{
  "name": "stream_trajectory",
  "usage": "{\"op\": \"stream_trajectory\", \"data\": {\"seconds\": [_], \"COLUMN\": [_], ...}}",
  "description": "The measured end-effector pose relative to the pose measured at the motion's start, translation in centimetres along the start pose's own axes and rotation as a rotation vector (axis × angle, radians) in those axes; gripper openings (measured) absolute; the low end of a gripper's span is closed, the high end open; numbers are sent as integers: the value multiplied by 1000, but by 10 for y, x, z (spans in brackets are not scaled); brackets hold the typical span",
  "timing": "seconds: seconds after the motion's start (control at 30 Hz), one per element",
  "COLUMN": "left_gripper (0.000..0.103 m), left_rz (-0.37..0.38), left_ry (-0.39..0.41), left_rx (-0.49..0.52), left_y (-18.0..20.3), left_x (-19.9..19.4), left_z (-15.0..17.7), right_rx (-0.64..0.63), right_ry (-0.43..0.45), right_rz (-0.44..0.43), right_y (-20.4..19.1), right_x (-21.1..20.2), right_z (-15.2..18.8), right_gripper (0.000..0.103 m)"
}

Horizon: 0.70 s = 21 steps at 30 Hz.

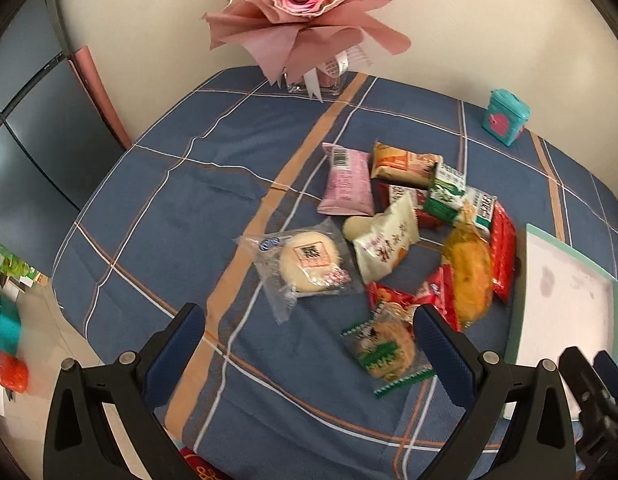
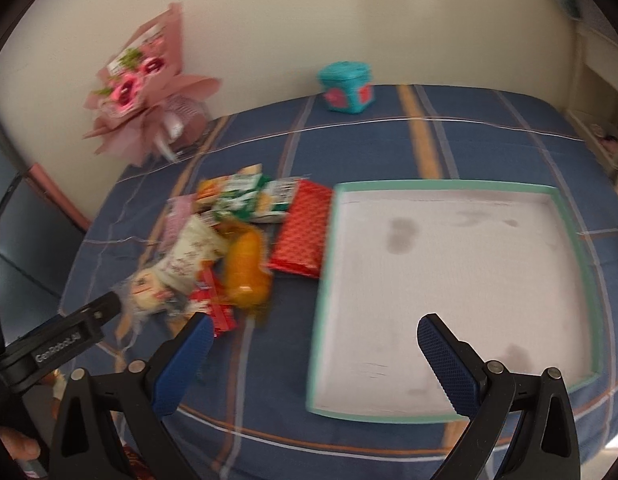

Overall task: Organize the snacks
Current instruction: 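Move left tool to the green-wrapped biscuit while right tool grasps the red snack bag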

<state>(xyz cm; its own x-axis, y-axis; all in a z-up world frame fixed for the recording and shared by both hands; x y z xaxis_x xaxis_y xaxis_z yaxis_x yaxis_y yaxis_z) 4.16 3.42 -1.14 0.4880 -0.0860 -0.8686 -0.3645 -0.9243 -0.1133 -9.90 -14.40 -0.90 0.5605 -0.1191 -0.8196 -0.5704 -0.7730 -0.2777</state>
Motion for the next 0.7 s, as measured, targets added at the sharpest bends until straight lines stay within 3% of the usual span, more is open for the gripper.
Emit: {"op": "stream_trajectory", "data": {"seconds": [0.17, 0.33, 0.5, 0.7], "left_gripper": [103, 103, 103, 103], "left_rz": [20, 47, 118, 148], "left_ry": [-25, -60, -104, -76], "left_rx": [10, 4, -47, -105], "left_y": [-16, -28, -35, -43], "left_x": [13, 28, 51, 60], "left_z": [-7, -8, -4, -5], "right_rx": [-63, -84, -36, 2], "right_ry": [-53, -115, -155, -188], "right_rz": [-63, -38, -46, -105], "right_y": [-37, -54, -49, -54], "right_x": [25, 53, 72, 87], "right_z": [2, 3, 0, 0], "right_gripper": [103, 102, 93, 83]}}
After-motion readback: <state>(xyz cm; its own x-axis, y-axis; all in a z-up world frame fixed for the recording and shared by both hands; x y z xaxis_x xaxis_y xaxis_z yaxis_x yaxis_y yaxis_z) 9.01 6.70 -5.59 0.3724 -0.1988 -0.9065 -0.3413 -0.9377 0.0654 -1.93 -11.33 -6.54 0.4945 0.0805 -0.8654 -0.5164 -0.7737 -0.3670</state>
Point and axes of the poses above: each gripper's, at about its wrist camera, not at the fingertips, and x roughly the way its jaws point, y to its right, z to its underside, the point moved 1 cm from there along x, roughly the way its jaws point, and after that the axes turned 4 degrees about x, right-handed, at the moved point
